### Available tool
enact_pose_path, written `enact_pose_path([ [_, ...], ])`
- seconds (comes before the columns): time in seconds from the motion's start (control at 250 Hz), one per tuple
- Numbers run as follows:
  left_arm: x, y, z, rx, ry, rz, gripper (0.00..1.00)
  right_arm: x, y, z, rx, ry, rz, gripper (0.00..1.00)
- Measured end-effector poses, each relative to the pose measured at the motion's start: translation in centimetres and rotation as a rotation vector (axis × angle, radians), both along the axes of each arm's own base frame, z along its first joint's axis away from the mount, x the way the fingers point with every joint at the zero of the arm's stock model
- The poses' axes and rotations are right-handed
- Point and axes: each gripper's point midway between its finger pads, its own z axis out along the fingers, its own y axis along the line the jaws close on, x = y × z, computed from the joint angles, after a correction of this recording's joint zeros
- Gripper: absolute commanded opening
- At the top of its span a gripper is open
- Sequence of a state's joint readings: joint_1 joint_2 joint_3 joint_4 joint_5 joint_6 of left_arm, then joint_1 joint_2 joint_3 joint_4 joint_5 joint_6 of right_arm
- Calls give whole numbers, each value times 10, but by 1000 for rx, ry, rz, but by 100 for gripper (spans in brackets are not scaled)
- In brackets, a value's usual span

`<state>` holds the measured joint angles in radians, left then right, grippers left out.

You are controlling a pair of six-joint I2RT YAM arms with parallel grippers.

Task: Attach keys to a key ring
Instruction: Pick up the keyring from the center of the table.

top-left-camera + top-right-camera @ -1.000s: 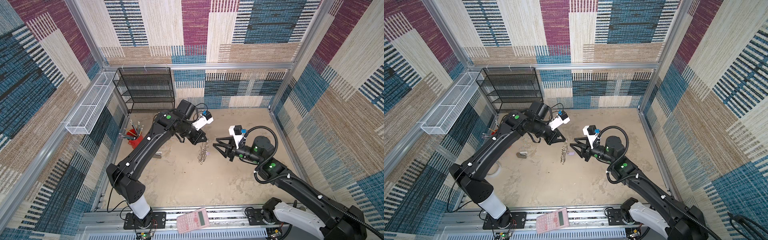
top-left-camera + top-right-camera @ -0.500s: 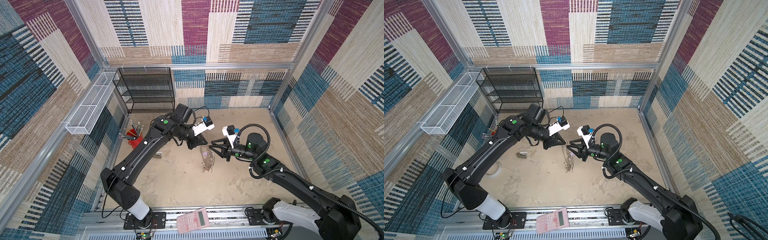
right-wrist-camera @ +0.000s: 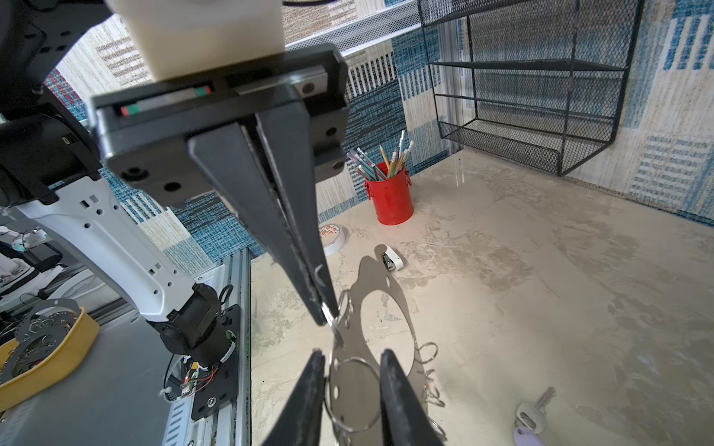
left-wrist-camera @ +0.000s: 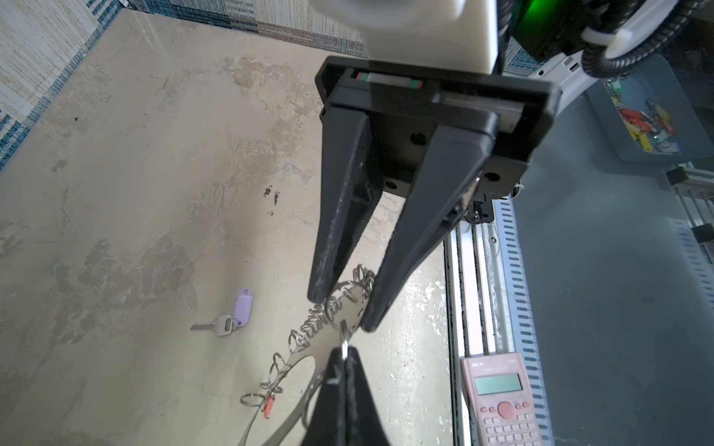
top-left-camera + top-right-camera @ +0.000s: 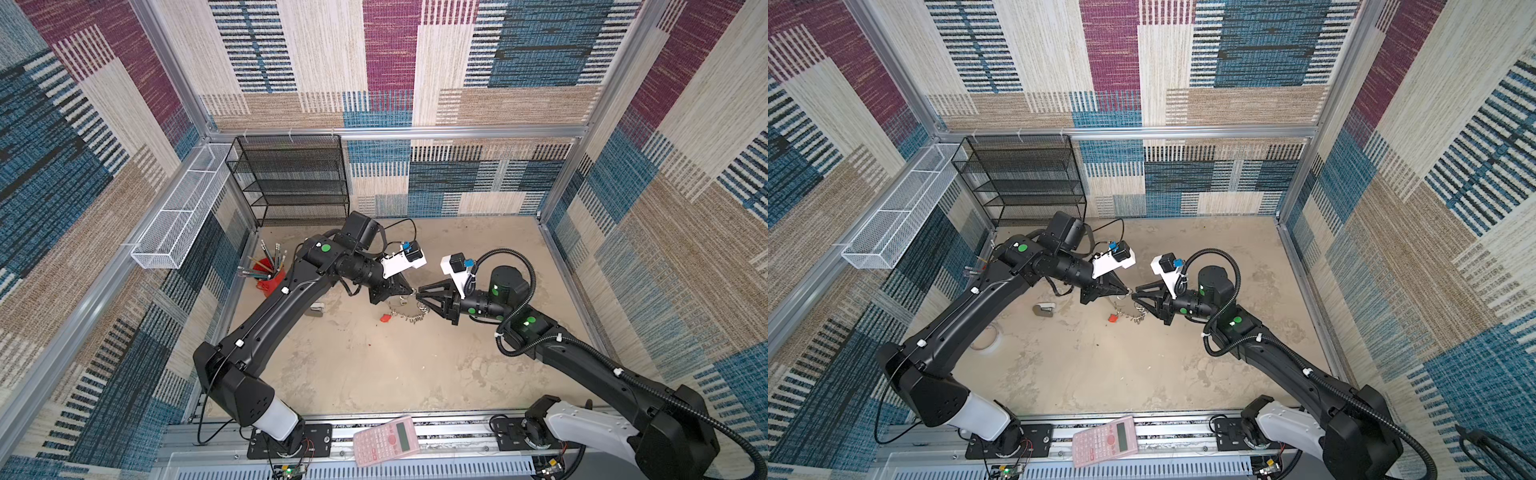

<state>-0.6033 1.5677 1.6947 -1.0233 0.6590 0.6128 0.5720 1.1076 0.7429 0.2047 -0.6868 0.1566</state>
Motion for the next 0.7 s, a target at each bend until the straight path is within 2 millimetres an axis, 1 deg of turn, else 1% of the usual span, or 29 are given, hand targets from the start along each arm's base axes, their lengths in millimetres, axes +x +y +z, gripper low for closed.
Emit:
enact_pose_path([
  [0.248, 0, 0, -5, 19, 14, -13, 0, -1, 2, 0, -2, 0, 12, 31],
  [0.364, -1, 0, -5, 21, 16, -15, 0, 0, 4, -4, -8, 6, 21, 28],
  [0.492, 0, -1, -7, 24, 22, -17, 0, -1, 7, -7, -12, 13, 31, 29],
  [0.616, 1, -2, -10, 32, 27, -24, 0, 0, 8, -6, -13, 8, 32, 30],
  [0.704, 0, -3, -10, 33, 23, -32, 0, 0, 8, -5, -13, 6, 33, 28],
])
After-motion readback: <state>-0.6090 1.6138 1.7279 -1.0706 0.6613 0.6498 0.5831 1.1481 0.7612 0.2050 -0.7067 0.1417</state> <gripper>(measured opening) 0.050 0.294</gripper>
